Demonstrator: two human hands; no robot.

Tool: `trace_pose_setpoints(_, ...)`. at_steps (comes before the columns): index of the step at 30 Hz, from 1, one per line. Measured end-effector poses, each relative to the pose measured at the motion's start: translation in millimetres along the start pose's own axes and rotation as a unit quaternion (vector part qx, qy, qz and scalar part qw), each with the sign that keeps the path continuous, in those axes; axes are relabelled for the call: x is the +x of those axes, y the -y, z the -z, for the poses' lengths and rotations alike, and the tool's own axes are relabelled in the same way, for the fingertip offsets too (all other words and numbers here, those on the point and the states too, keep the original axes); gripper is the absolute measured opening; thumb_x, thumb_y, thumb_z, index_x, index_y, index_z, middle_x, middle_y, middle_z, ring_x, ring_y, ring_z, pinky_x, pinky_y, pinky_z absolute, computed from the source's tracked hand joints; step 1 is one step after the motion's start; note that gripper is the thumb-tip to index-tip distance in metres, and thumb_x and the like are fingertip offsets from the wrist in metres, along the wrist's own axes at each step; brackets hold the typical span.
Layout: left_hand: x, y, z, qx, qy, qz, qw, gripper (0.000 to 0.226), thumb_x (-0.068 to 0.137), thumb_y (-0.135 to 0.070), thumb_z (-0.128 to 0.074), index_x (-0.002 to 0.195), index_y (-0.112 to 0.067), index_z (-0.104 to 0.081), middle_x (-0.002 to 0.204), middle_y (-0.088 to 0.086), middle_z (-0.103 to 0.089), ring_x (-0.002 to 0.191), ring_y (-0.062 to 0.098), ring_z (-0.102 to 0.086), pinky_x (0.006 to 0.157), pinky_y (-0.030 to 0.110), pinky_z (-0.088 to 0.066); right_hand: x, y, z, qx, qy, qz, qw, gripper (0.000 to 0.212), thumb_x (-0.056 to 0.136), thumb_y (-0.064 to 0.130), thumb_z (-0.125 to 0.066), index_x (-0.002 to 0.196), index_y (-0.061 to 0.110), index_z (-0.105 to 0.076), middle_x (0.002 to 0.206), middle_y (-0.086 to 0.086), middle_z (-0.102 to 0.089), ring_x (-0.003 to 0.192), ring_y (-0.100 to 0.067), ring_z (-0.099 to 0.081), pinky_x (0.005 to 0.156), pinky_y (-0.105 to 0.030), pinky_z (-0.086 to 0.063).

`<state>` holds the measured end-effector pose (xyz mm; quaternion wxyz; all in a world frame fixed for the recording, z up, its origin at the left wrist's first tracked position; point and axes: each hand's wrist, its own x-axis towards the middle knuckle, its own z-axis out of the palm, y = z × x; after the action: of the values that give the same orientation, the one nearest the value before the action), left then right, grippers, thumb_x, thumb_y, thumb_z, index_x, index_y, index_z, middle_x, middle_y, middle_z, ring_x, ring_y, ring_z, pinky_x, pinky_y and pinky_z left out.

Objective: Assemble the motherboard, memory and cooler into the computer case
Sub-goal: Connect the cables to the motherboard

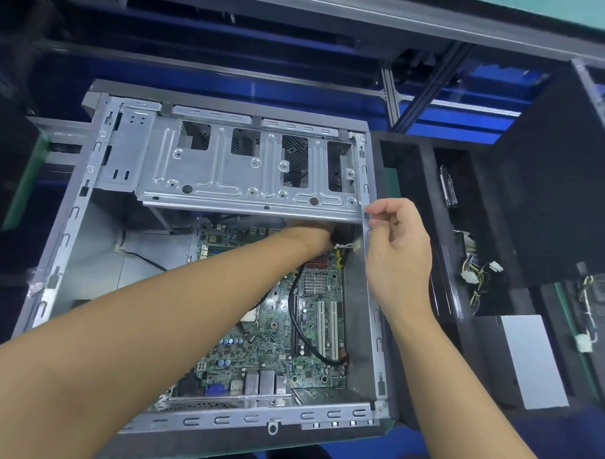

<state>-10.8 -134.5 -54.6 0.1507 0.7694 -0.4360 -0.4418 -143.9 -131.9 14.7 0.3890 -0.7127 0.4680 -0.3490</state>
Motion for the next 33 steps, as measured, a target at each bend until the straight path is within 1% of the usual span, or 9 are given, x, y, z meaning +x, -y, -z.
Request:
trace_pose_setpoints(3,4,8,-3,0.040,0.024,0.020,0.999,0.038,0.098,-0.032,-0.051,0.134,-0.018,-0.051,0.138,0.008,-0.053,0.123,0.029,-0.052,0.097,0.032,-0.041,0,-1,1,0.001,-0.002,0.001,1.000,0.036,0.092,-0.012,-0.041,0.095,0.018,-0.060,0.100,-0.006,-0.062,0.087,-0.001,-0.058,0.080,-0.011,-0.042)
trace_pose_setpoints(5,0,9,-3,0.057,0.039,0.031,0.997,0.040,0.097,-0.037,-0.051,0.133,-0.019,-0.053,0.137,0.009,-0.055,0.122,0.030,-0.053,0.100,0.033,-0.043,-1,0,0,0.003,0.000,-0.001,1.000,0.036,0.092,-0.012,-0.042,0.095,0.019,-0.060,0.100,-0.006,-0.063,0.088,-0.003,-0.058,0.080,-0.011,-0.042)
trace_pose_setpoints(8,2,7,-3,0.059,0.040,0.016,0.997,0.040,0.100,-0.034,-0.047,0.136,-0.018,-0.052,0.142,0.009,-0.052,0.128,0.029,-0.049,0.108,0.036,-0.039,-1,0,0,0.010,0.004,-0.003,1.000,0.040,0.092,-0.011,-0.041,0.093,0.025,-0.058,0.100,-0.006,-0.063,0.089,-0.004,-0.059,0.080,-0.012,-0.042)
trace_pose_setpoints(12,0,1,-4,0.103,0.032,0.000,0.994,0.030,0.098,-0.028,-0.052,0.125,-0.016,-0.054,0.128,0.008,-0.059,0.115,0.029,-0.056,0.094,0.034,-0.044,-1,0,1,0.015,0.003,-0.001,1.000,0.043,0.092,-0.012,-0.040,0.092,0.028,-0.057,0.100,-0.005,-0.062,0.089,-0.004,-0.058,0.081,-0.013,-0.043)
trace_pose_setpoints(15,-1,-3,-6,0.117,0.008,-0.012,0.993,0.028,0.098,-0.024,-0.052,0.125,-0.015,-0.053,0.130,0.010,-0.058,0.116,0.030,-0.055,0.090,0.035,-0.043,-1,0,0,0.017,0.003,-0.001,1.000,0.042,0.093,-0.012,-0.040,0.093,0.026,-0.057,0.100,-0.006,-0.062,0.089,-0.005,-0.058,0.081,-0.013,-0.043)
trace_pose_setpoints(20,-1,-7,-8,0.154,0.009,-0.027,0.988,0.037,0.099,-0.030,-0.053,0.131,-0.011,-0.052,0.137,0.011,-0.053,0.124,0.031,-0.051,0.104,0.042,-0.042,-1,1,1,0.004,0.003,-0.006,1.000,0.035,0.093,-0.011,-0.042,0.096,0.018,-0.059,0.101,-0.006,-0.064,0.090,-0.004,-0.059,0.079,-0.010,-0.041)
trace_pose_setpoints(24,-3,-9,-7,0.177,0.021,-0.054,0.983,0.039,0.100,-0.029,-0.054,0.132,-0.008,-0.049,0.138,0.012,-0.051,0.126,0.031,-0.049,0.107,0.044,-0.038,-1,3,2,0.003,0.002,-0.009,1.000,0.034,0.093,-0.012,-0.042,0.095,0.018,-0.060,0.101,-0.006,-0.064,0.089,-0.001,-0.059,0.077,-0.007,-0.039)
trace_pose_setpoints(29,-3,-3,-11,0.160,0.025,-0.062,0.985,0.038,0.099,-0.029,-0.054,0.132,-0.010,-0.049,0.130,0.013,-0.057,0.116,0.032,-0.056,0.098,0.041,-0.046,-2,5,2,0.003,0.005,-0.012,1.000,0.035,0.093,-0.012,-0.042,0.095,0.019,-0.059,0.102,-0.007,-0.064,0.090,-0.005,-0.059,0.078,-0.009,-0.040)
trace_pose_setpoints(33,-5,5,-17,0.128,-0.041,-0.111,0.985,0.046,0.092,-0.026,-0.063,0.133,-0.018,-0.044,0.121,0.013,-0.058,0.108,0.034,-0.059,0.088,0.045,-0.051,-2,6,2,0.006,0.006,-0.015,1.000,0.035,0.093,-0.012,-0.042,0.095,0.018,-0.059,0.102,-0.007,-0.064,0.092,-0.007,-0.060,0.079,-0.010,-0.041)
